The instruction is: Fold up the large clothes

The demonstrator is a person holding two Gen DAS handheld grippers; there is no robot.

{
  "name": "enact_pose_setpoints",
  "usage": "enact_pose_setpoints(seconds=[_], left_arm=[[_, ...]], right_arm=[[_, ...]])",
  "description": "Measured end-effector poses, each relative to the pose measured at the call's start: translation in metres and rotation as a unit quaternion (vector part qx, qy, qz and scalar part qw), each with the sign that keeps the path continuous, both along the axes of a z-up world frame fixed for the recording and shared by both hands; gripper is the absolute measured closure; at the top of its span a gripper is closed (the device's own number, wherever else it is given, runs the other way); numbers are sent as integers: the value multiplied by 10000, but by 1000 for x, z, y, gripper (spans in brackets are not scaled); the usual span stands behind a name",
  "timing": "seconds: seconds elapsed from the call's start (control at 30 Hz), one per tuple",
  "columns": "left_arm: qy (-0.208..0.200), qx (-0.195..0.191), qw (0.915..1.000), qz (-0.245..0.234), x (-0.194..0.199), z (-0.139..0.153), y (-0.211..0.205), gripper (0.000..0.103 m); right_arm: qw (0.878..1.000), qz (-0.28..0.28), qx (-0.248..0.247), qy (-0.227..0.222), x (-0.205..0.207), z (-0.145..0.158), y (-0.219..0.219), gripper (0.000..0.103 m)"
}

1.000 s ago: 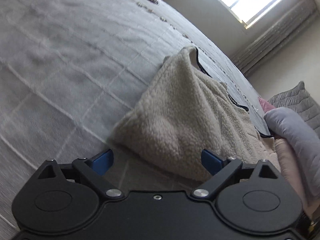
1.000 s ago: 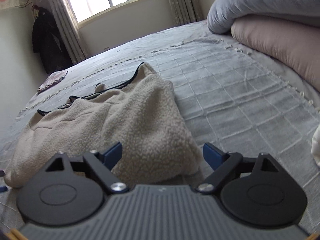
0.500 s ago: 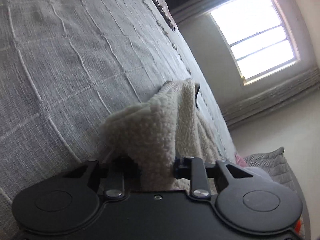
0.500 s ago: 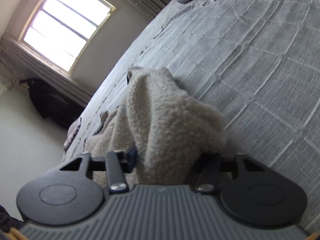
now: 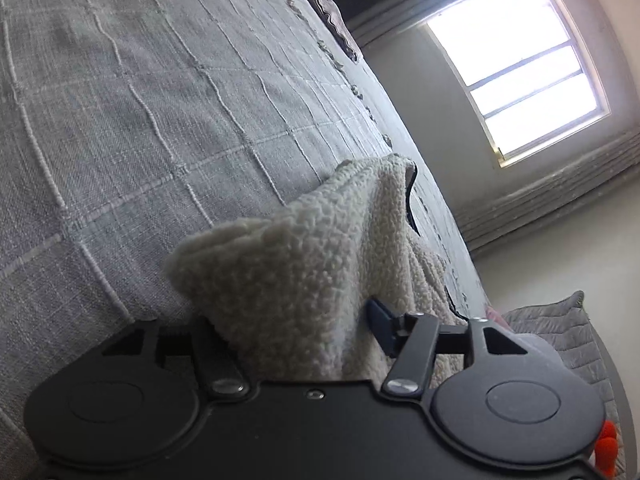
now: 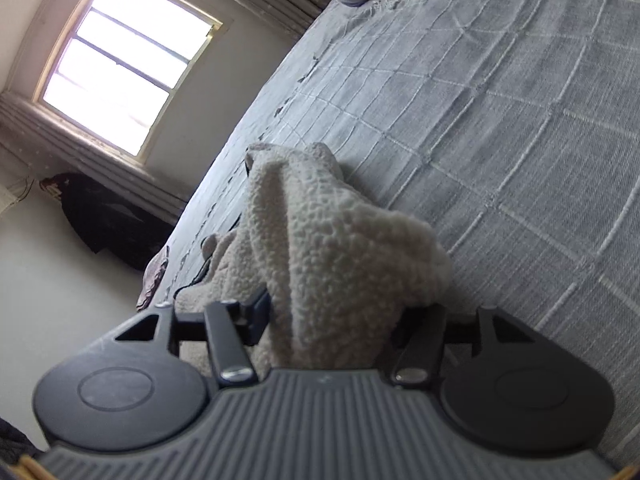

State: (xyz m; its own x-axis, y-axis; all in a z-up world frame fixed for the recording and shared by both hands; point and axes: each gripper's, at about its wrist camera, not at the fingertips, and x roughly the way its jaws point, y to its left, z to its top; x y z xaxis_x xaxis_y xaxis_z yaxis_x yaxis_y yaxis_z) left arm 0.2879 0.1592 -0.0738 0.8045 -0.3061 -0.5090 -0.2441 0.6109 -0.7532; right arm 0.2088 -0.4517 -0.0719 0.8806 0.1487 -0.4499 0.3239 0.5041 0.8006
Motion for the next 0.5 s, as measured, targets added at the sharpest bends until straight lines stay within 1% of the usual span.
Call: enact_pose_setpoints(seconds=[0.03,0.07,0.1,0.17,0.23,0.3,0.37,0.47,0.5], left_arm=[[11,118,9999,34,-2,7,-2,71],[-29,116,9999,87,-7,13,1,73],[-82,110,9998,115,-12,20,3,75],[-158,128,9997,128,-24,33,8,76],[-135,107,9998,63,-38,44,17,76],[-74,33,9999,-99,-54,53,28,76],[-39,-17,9996,-292,-75,59,39,76],[63,-46,9988,-480,-105,56,49,75],[108,29,9985,-536,-112,51,50,74]], right_arm=[[9999,-69,-124,-8,0,5,3,62],[9996,-81,-282,-37,-2,11,7,69],[9988,-72,-467,-91,-7,20,11,72],[9979,-26,-621,-179,-19,34,15,75],[9985,14,-522,-188,-37,45,14,75],[9982,114,-564,-166,-58,54,15,75],[9986,199,-481,-53,-81,59,13,75],[9984,367,-411,90,-117,57,12,74],[9982,423,-404,152,-127,54,11,72]])
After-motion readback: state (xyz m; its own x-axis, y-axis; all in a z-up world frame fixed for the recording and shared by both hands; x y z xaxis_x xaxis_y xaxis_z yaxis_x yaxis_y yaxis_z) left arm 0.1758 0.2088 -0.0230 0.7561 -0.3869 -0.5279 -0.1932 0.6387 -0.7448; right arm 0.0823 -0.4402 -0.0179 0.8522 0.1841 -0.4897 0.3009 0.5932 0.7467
